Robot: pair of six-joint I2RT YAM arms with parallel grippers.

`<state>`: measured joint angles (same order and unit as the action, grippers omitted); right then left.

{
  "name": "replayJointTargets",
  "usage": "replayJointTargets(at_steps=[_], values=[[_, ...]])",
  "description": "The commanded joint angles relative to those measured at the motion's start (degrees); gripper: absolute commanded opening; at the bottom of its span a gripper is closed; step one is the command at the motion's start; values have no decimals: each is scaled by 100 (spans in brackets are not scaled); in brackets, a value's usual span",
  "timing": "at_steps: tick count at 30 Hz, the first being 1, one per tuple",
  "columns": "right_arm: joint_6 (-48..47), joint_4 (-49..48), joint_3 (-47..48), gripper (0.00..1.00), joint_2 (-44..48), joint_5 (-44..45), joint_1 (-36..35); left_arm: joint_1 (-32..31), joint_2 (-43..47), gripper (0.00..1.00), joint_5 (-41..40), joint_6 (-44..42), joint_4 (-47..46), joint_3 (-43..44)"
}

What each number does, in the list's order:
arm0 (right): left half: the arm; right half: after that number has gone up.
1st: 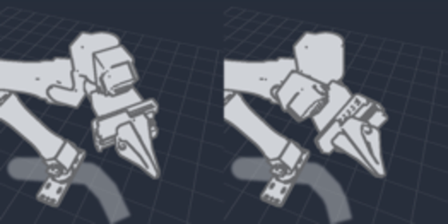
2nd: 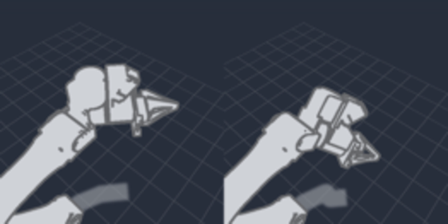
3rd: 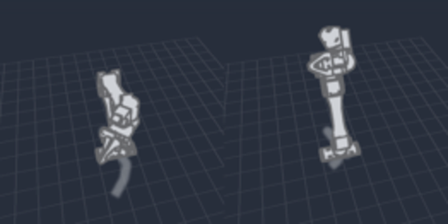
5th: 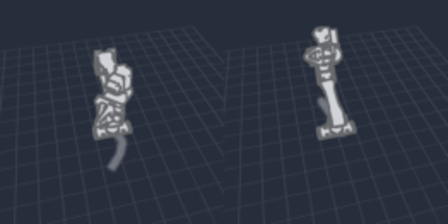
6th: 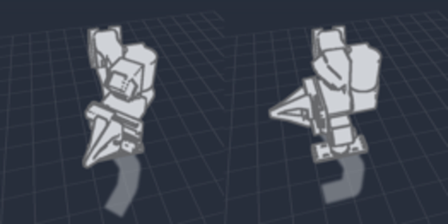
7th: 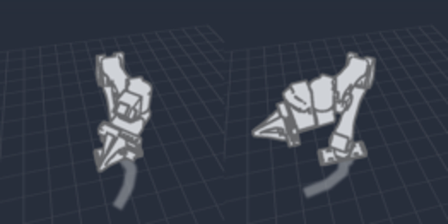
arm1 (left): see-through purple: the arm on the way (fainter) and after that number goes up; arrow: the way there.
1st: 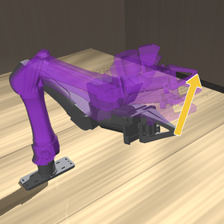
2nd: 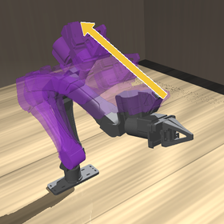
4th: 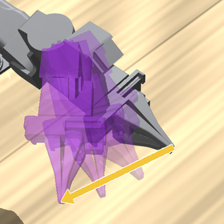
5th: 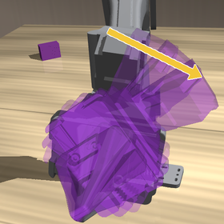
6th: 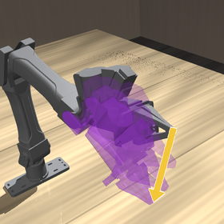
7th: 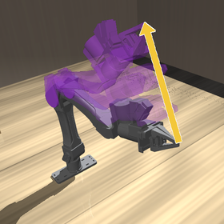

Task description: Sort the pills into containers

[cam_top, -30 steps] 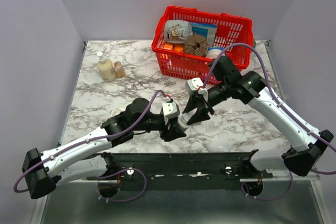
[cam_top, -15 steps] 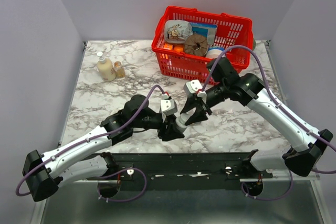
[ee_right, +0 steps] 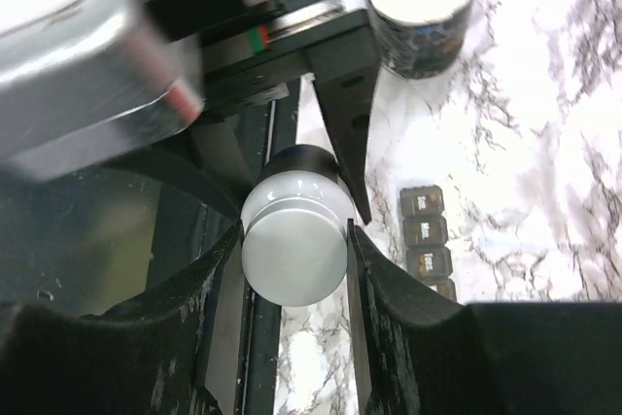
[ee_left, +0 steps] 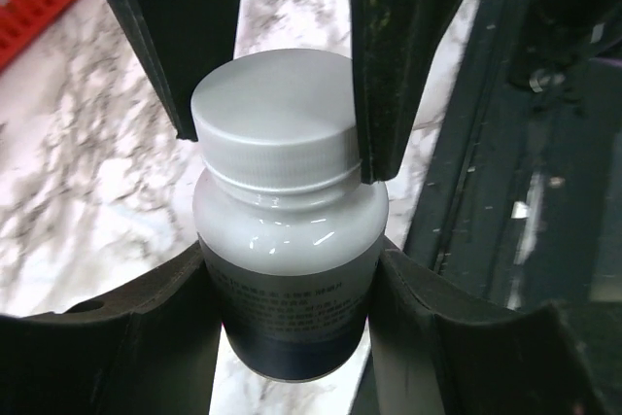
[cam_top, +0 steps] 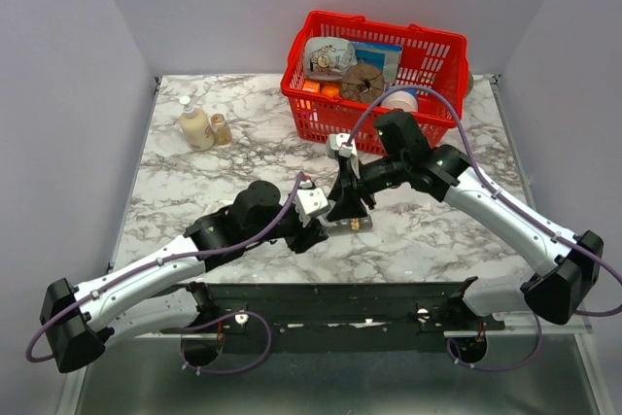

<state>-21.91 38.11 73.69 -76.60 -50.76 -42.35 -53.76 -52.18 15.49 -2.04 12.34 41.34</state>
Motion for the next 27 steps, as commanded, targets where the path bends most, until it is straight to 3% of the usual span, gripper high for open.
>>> replayJointTargets(at_steps=[1, 8, 10, 12, 20, 21, 24, 27], values=[[1073, 417, -303, 28, -285, 321, -239, 14, 59, 0, -1179, -674, -1568, 533], [1585, 83, -303, 28, -531, -144, -239, 6, -37, 0, -934, -456, -1788, 480], [1480, 91, -224, 32, -558, -399, -248, 6, -46, 0, -802, -411, -1779, 445], [1296, 214, -40, 43, -523, -618, -239, 14, -11, 0, -705, -306, -1709, 393], [452, 890, 778, 71, -347, -1084, -90, 32, 366, 0, -266, 177, -1445, 76], [347, 987, 857, 79, -347, -1172, -72, 32, 436, 0, -239, 178, -1384, 32], [-137, 1347, 1191, 92, -277, -1217, -45, 41, 516, 0, -46, 362, -1270, 5], [-997, 1970, 1621, 100, -250, -1190, -28, 67, 578, 0, 347, 485, -1251, 14]])
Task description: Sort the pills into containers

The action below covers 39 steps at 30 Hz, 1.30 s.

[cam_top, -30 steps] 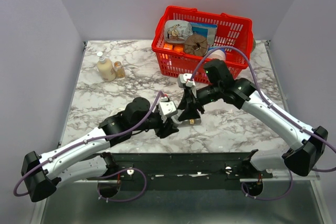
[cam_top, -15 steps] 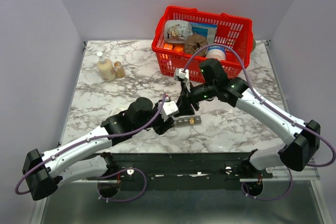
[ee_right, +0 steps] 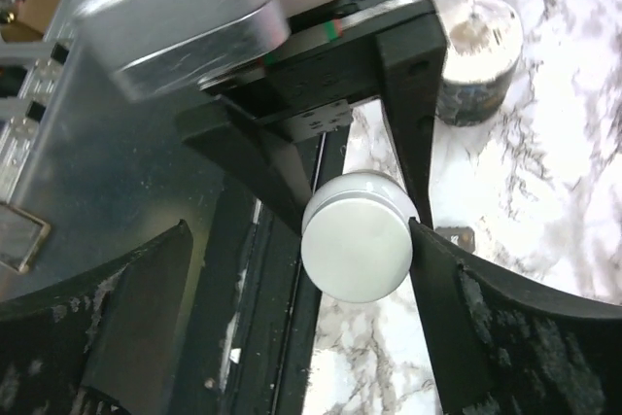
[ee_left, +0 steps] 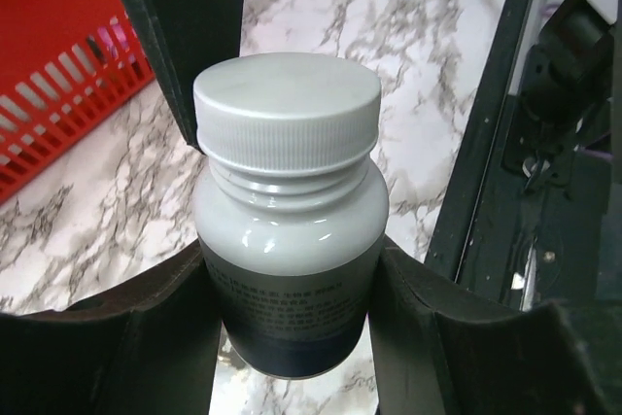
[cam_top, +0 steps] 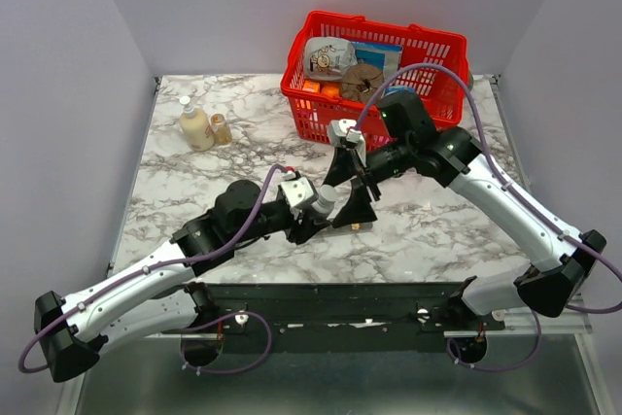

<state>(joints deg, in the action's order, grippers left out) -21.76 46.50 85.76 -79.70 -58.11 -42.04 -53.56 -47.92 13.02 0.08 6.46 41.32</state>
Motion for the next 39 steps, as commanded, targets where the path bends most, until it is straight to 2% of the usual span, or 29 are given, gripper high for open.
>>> replayJointTargets(at_steps=[1, 2, 5, 11, 26, 31, 35, 36, 39], values=[[-1711, 1368, 529, 100, 43, -404, -59, 56, 152, 0, 727, 291, -655, 16], [-1892, 1658, 730, 100, 60, -334, -59, 56, 143, 0, 833, 326, -655, 34], [-2139, 1652, 863, 100, 86, 124, -59, 65, 99, 0, 1308, 379, -497, 87], [-2807, 1932, 978, 99, 95, 204, -59, 83, 11, 0, 1853, 405, -400, 157], [-1780, 984, 460, 79, 236, 247, -102, 170, -59, 0, 1661, 704, -620, 95], [-1648, 861, 407, 78, 227, 326, -146, 188, -130, 0, 1634, 730, -611, 131], [-1516, 764, 424, 68, 174, 440, -190, 197, -191, 0, 1651, 722, -593, 192], [-1516, 773, 433, 61, 166, 467, -199, 197, -200, 0, 1660, 722, -584, 192], [-1515, 799, 477, 52, 130, 598, -199, 206, -209, 0, 1687, 696, -532, 210]])
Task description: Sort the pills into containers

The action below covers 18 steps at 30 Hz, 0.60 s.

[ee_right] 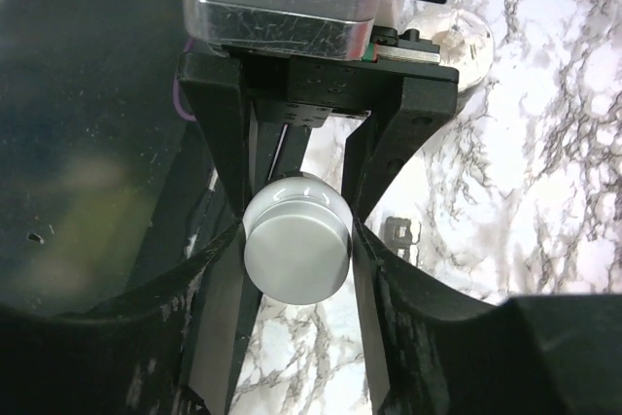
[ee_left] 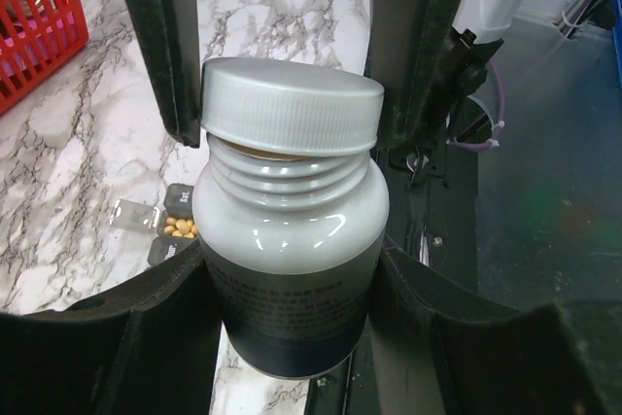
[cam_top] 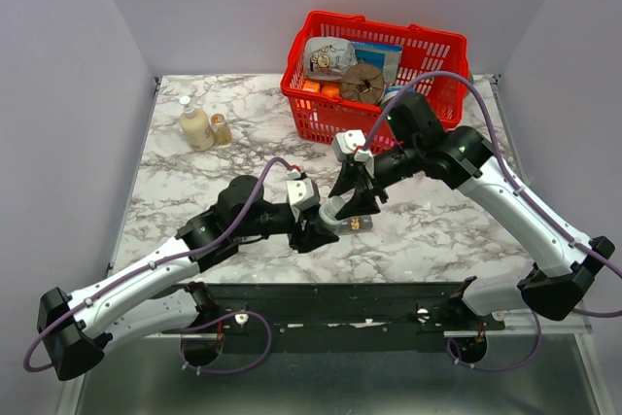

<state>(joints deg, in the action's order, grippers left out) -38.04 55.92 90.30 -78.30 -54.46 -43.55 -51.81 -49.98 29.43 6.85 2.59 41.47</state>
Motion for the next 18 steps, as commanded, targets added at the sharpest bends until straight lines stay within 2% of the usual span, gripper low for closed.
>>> replayJointTargets(at_steps=[1, 6, 13, 18], values=[[104, -134, 31, 49, -1, 303, -57, 31, -21, 0, 63, -8, -119, 212], [-89, 111, 198, 45, -36, 383, -75, 66, -170, 0, 413, -245, 276, 326], [-370, 709, 479, 45, -352, 410, -268, 75, -539, 0, 765, -606, 848, 712], [-467, 1070, 532, 45, -537, 304, -286, 101, -575, 0, 801, -650, 919, 818]])
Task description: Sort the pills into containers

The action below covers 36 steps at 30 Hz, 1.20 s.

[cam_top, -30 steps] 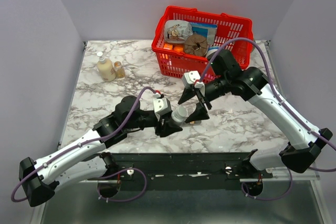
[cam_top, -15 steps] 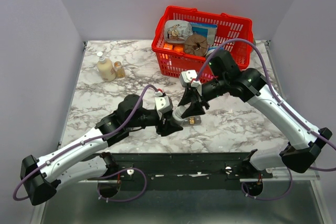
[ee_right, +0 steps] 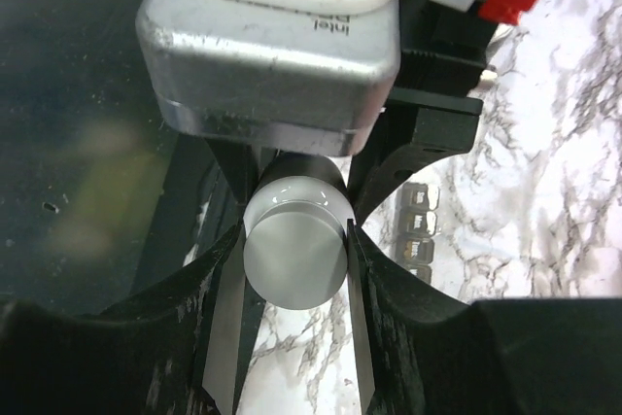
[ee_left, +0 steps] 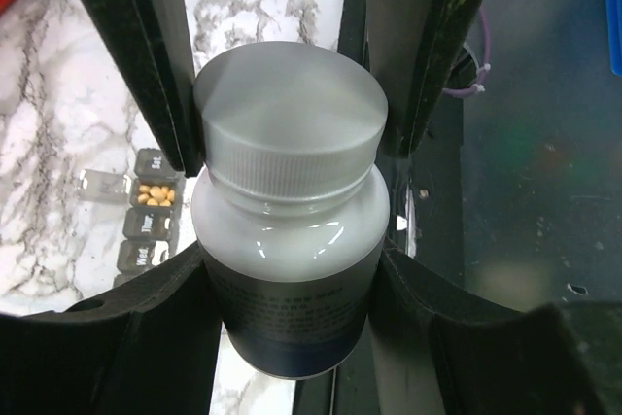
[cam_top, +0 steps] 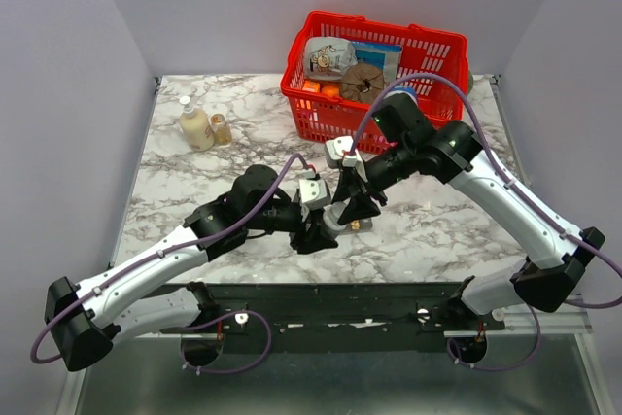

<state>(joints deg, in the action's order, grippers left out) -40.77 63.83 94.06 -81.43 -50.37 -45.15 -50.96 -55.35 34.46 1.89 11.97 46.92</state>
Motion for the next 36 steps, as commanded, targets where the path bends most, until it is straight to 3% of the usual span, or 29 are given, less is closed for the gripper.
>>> replayJointTargets(at_steps=[1, 14, 22, 28, 36], values=[[-203, 270, 130, 45, -224, -122, -135, 16, -11, 0, 298, -154, -71, 274], [34, -29, -160, 48, -49, -780, -100, 104, 754, 0, 202, 197, -1336, -288], [350, -143, -169, 48, -189, -1054, -91, 104, 649, 0, 140, 136, -1320, -139], [746, -389, -300, 48, -180, -448, -100, 113, 543, 0, -149, -57, -943, 89], [2020, -960, -765, 48, -119, 36, -108, 113, 736, 0, -1327, -514, -897, 125]])
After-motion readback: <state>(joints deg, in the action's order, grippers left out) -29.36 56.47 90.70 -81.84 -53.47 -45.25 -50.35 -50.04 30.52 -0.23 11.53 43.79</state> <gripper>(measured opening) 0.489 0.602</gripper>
